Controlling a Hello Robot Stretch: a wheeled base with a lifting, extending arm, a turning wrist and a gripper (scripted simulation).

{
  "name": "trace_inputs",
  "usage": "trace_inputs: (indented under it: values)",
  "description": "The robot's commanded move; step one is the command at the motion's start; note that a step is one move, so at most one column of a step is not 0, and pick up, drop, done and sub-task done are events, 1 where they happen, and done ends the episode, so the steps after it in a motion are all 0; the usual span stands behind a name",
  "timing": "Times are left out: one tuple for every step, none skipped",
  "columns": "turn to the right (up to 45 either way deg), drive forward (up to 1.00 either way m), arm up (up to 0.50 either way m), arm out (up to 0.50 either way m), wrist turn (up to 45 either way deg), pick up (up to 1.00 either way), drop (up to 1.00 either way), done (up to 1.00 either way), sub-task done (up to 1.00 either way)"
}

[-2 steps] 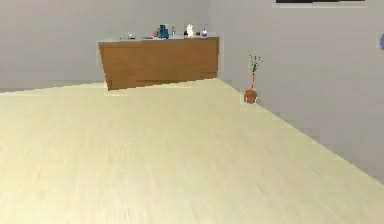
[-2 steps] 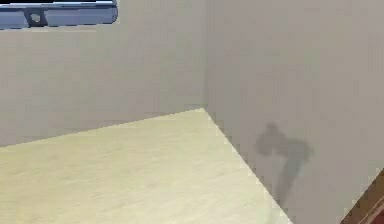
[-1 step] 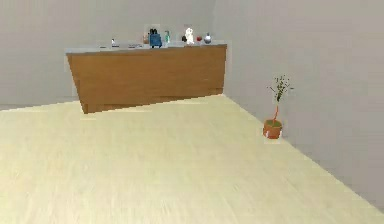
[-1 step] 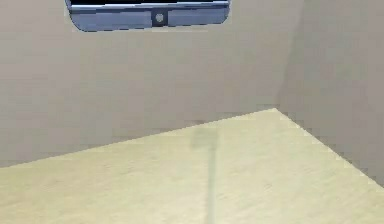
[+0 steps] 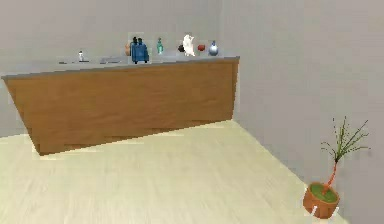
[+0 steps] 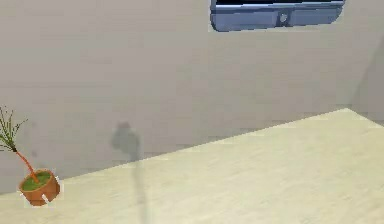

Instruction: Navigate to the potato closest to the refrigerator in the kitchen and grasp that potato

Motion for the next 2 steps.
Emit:
trace_inputs:
  values:
    - [0.0, 1.0, 0.0, 0.0, 0.0, 0.0, 0.0, 0.0, 0.0]
    - [3.0, 0.0, 0.0, 0.0, 0.0, 0.0, 0.0, 0.0, 0.0]
